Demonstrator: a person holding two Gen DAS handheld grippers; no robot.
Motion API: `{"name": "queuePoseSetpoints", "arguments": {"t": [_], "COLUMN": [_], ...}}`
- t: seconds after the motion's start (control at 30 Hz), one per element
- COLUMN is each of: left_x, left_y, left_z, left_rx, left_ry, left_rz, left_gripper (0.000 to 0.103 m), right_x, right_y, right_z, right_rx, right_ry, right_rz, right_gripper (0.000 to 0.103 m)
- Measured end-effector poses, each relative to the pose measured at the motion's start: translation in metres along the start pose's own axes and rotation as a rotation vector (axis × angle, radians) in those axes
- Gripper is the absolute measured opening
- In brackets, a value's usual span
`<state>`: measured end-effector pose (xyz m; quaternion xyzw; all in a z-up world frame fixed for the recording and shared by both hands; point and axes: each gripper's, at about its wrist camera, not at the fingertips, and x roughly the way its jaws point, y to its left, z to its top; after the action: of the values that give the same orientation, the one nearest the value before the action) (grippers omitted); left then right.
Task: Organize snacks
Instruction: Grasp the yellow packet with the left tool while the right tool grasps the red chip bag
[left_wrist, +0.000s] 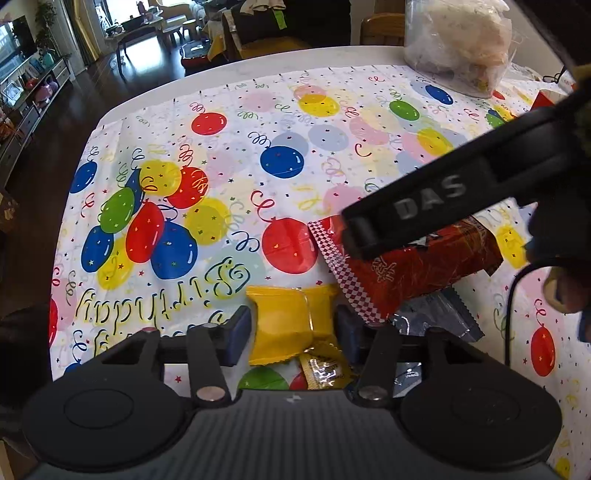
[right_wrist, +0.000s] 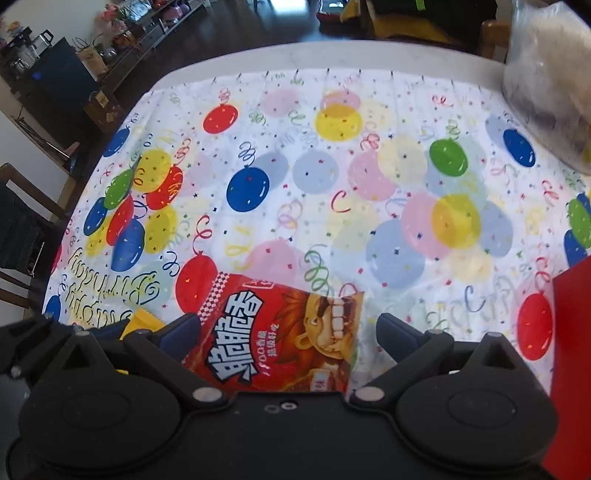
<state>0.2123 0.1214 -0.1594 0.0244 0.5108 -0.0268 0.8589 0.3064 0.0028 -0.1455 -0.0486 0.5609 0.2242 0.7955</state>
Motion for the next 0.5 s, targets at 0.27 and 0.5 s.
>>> {"name": "queuePoseSetpoints", "arguments": {"t": [0.27,0.5], "left_x": [-0.0014,-0.0024], "left_y": [0.0017,0.0052], "left_z": [-0.0021,-0.0039], "left_rx": [-0.025,-0.046], "left_ry": [-0.007,-0.007], "left_rz": [-0.003,0.0], "left_gripper": [0.043,0.043], "right_x": [0.0099,0.0081], "right_y": [0.0096,0.0118], "right_z": [0.0023,-0.0001], "right_rx": [-0.028,-0.045], "right_ry": [0.016,0.012], "right_rz": [-0.031,-0.014], "right_gripper": [0.099,0.082]}}
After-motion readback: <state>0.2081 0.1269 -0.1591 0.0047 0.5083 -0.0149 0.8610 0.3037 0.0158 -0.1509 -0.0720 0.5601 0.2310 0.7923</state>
